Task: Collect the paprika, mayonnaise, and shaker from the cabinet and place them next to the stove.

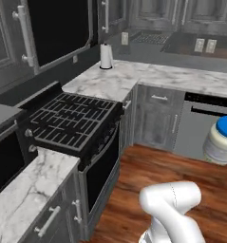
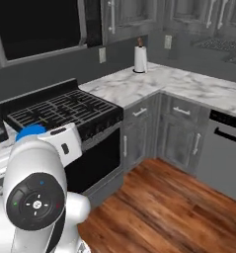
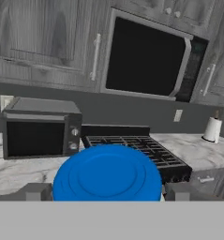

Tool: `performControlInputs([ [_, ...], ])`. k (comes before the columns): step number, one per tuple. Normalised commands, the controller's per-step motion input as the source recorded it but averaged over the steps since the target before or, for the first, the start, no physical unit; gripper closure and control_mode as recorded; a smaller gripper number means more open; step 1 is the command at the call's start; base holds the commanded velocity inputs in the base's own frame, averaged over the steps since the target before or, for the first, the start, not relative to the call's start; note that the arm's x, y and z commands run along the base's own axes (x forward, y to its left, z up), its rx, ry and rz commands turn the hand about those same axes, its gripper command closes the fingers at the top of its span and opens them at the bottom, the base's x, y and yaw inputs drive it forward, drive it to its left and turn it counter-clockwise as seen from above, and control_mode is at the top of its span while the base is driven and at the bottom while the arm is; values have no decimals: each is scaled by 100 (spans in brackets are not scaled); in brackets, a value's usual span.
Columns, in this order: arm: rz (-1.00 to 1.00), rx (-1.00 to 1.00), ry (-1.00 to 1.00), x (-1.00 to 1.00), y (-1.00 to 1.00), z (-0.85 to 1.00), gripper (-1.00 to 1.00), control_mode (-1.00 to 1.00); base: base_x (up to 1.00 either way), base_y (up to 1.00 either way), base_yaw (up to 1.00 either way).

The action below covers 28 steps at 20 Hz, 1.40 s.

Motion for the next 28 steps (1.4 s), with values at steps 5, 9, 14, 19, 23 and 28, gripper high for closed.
performControlInputs([
  [5,0,0,0,0,0,0,100,100,80,-55,34],
  [9,0,0,0,0,0,0,100,100,79,-54,34],
  [14,0,0,0,0,0,0,100,100,78,-50,36],
  [19,0,0,0,0,0,0,100,100,70,-47,38],
  [23,0,0,0,0,0,0,100,100,60,-35,39],
  [28,0,0,0,0,0,0,100,100,65,-33,41],
])
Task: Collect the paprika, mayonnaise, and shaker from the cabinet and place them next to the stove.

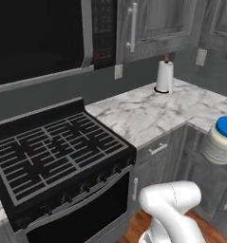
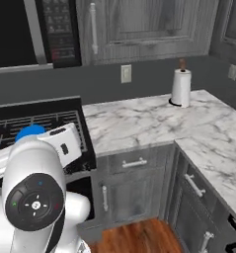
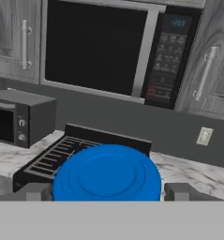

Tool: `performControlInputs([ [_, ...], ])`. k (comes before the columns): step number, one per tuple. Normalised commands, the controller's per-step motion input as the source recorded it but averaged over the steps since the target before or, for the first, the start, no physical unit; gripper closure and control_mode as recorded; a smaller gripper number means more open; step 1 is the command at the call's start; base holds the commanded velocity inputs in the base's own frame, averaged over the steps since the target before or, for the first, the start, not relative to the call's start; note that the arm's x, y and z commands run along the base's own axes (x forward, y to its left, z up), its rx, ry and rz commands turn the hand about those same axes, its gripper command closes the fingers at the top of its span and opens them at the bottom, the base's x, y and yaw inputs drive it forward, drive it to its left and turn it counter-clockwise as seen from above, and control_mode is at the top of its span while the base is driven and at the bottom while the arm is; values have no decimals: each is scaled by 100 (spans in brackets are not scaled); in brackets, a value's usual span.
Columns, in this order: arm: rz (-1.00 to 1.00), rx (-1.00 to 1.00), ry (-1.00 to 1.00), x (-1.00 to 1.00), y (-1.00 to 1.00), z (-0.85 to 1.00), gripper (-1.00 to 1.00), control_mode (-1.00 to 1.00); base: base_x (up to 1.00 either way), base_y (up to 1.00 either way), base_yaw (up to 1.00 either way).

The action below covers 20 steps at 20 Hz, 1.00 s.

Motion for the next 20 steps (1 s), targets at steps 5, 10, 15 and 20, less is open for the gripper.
performControlInputs([
  [5,0,0,0,0,0,0,100,100,68,-34,41],
  [10,0,0,0,0,0,0,100,100,70,-31,40],
  [15,0,0,0,0,0,0,100,100,70,-28,40],
  [20,8,0,2,13,-5,-8,100,-100,52,-20,32],
])
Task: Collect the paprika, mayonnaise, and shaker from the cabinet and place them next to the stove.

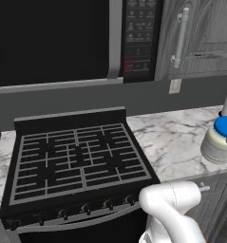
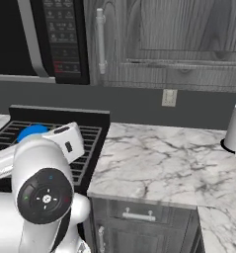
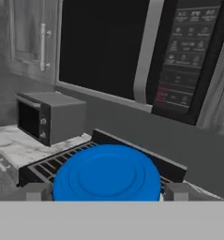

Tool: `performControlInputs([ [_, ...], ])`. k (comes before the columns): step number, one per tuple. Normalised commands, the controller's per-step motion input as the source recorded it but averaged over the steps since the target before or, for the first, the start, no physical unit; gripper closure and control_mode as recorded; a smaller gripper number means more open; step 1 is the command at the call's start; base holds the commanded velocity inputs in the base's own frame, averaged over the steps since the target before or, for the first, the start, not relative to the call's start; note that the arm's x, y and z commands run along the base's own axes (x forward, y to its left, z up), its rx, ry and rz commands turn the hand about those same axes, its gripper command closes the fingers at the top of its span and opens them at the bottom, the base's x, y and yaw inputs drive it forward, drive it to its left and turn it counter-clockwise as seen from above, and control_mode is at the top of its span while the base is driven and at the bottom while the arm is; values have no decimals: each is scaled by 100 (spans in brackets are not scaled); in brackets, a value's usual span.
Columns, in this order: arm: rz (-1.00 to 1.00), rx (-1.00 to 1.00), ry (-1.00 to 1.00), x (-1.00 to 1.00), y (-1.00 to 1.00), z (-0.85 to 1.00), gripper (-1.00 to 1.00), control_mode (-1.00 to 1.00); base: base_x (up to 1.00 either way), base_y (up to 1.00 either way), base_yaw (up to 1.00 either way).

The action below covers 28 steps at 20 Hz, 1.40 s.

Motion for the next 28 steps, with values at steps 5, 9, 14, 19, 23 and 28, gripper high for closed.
performControlInputs([
  [5,38,0,13,62,-23,-40,100,-100,0,0,0],
  [9,28,-5,19,58,-6,-37,100,-100,0,0,0],
  [14,17,-3,13,58,0,-40,100,-100,0,0,0],
  [19,15,0,7,66,0,-41,100,-100,0,0,0],
  [23,14,10,1,76,-6,-41,100,-100,0,0,0],
  [28,12,8,0,76,-1,-39,100,-100,0,0,0],
])
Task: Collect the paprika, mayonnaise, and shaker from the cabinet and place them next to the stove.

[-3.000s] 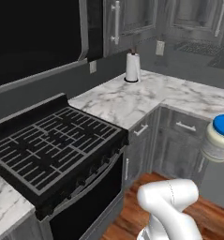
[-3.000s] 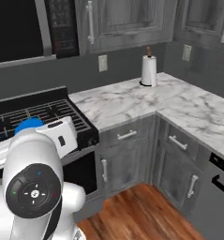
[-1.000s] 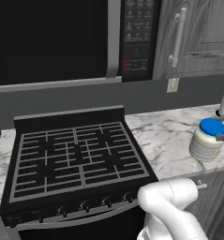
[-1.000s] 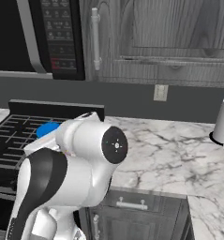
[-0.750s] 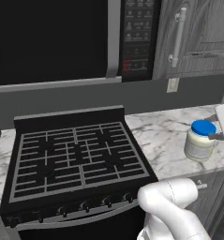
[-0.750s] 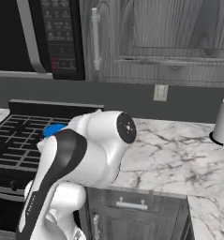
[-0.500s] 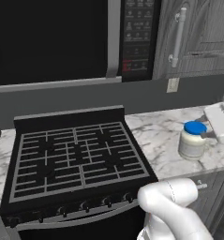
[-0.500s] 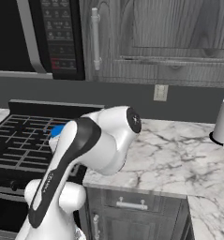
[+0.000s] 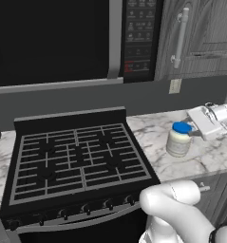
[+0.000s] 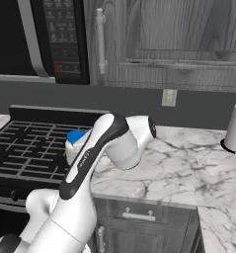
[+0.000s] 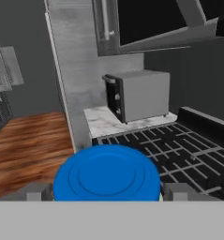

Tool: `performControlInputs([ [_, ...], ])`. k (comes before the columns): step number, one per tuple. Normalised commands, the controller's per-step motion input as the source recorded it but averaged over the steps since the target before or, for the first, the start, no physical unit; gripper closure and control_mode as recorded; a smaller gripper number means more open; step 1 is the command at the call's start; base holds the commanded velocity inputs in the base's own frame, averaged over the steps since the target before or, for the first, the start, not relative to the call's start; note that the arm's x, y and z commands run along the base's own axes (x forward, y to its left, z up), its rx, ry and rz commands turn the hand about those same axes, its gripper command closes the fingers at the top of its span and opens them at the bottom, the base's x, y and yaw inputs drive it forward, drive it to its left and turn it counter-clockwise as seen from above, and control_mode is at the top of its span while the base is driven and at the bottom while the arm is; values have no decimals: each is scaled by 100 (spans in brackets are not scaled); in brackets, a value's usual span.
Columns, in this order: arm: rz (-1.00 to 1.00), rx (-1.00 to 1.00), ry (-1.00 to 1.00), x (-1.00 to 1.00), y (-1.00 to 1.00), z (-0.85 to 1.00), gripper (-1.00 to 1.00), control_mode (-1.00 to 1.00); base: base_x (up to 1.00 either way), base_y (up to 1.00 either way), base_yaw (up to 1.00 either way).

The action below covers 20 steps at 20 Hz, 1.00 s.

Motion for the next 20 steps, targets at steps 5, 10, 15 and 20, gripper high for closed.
performControlInputs([
  [5,6,2,0,78,-12,-38,100,-100,0,0,0],
  [10,0,-2,0,58,-36,-25,100,-100,0,0,0],
  [15,0,-6,0,60,-27,-28,100,-100,0,0,0],
  [20,0,-2,0,69,-11,-28,100,-100,0,0,0],
])
